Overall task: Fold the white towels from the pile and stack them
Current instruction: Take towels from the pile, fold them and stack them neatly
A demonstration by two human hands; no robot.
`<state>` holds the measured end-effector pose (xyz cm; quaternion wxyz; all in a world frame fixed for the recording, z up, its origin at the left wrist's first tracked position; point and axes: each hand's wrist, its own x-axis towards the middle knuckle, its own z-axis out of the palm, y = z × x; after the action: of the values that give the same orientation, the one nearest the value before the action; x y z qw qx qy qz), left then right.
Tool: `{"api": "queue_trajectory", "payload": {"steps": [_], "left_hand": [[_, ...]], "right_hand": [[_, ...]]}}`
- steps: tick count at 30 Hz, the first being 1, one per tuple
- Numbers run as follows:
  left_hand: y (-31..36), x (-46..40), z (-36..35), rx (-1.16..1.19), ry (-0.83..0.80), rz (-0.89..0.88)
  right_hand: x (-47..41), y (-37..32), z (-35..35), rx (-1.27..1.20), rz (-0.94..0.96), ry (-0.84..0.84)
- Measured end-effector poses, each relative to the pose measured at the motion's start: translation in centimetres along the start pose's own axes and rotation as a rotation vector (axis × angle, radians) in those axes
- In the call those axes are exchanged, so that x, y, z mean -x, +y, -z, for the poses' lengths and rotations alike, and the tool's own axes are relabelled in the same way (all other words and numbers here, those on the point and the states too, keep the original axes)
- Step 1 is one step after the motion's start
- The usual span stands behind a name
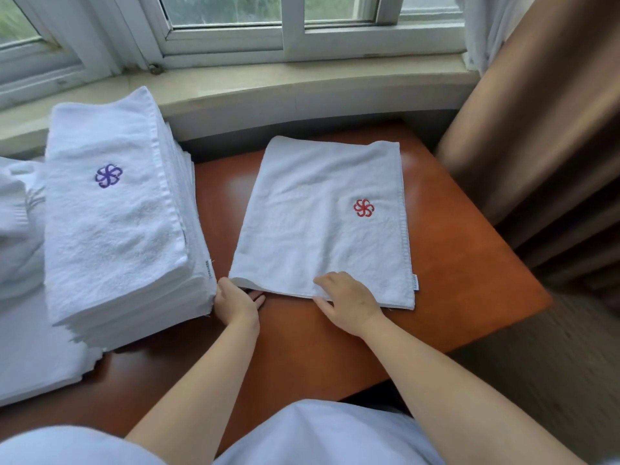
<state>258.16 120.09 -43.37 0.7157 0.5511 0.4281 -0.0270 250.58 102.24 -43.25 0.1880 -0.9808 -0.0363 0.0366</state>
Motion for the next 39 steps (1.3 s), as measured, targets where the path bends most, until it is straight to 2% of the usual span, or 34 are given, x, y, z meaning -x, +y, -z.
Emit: {"api": "queue_trajectory", "payload": {"steps": [1,4,8,12,13,14,16,17,18,20,23,25,27,29,31,32,34,36,39], "left_hand": [[0.1,-0.1,0.1,-0.037,-0.017,0.005],[0.5,-0.3,0.0,-0.192,-0.061,-0.020],[0.9,-0.3,-0.3,-0.286,-0.121,-0.012],[0.6,-0.2,-0.1,-0.425,-0.070,-0.091],[0.4,0.0,0.2,-0.510,-0.047,-0.137],[0.0,0.2,0.5,-0.573,-0.025,-0.171],[-0.7,1.1,1.0,-0.603,-0.001,-0.179],[-0.9,1.5,1.3,-0.576,0.008,-0.162],[-0.9,1.6,1.5,-0.553,0.021,-0.151],[-0.5,1.5,1.6,-0.601,0.027,-0.173],[0.4,0.9,1.2,-0.896,-0.014,-0.291],[0.7,1.1,0.7,-1.132,-0.060,-0.407],[0.7,1.6,-0.1,-1.273,-0.145,-0.581],[0.6,1.8,-1.2,-1.316,-0.308,-0.762],[0.3,1.6,-2.0,-1.461,-0.529,-0.881],[0.1,1.5,-2.3,-1.578,-0.618,-0.889],[-0.5,0.7,-2.9,-1.751,-0.706,-0.797],[-1.1,0.0,-3.4,-1.799,-0.728,-0.732],[-1.1,-0.9,-3.9,-1.838,-0.742,-0.747]], "right_hand": [[0.2,0.2,-0.2,-0.022,-0.032,-0.034],[0.5,0.5,-0.2,0.023,-0.152,0.015],[0.8,0.6,0.0,0.226,-0.119,-0.002],[1.0,0.2,1.4,0.159,-0.218,0.218],[1.1,0.2,1.9,0.161,-0.193,0.182],[1.1,0.2,2.2,0.189,-0.167,0.063],[1.0,-0.1,2.5,0.190,-0.204,-0.283],[0.8,-0.2,2.5,0.145,-0.253,-0.390],[0.7,-0.1,2.4,0.090,-0.296,-0.421],[0.5,-0.1,2.2,0.067,-0.339,-0.381],[0.2,0.4,2.1,0.105,-0.351,-0.255],[-0.1,0.6,2.1,0.120,-0.345,-0.191],[-0.9,0.7,2.0,0.136,-0.326,-0.168],[-1.9,1.0,2.2,0.141,-0.305,-0.129],[-3.0,1.5,2.3,0.144,-0.299,-0.078],[-3.4,1.9,2.3,0.142,-0.313,-0.063],[-4.1,2.8,2.1,0.132,-0.366,-0.078],[-4.6,3.7,1.6,0.148,-0.407,-0.129],[-5.8,4.7,1.3,0.230,-0.420,-0.121]]}}
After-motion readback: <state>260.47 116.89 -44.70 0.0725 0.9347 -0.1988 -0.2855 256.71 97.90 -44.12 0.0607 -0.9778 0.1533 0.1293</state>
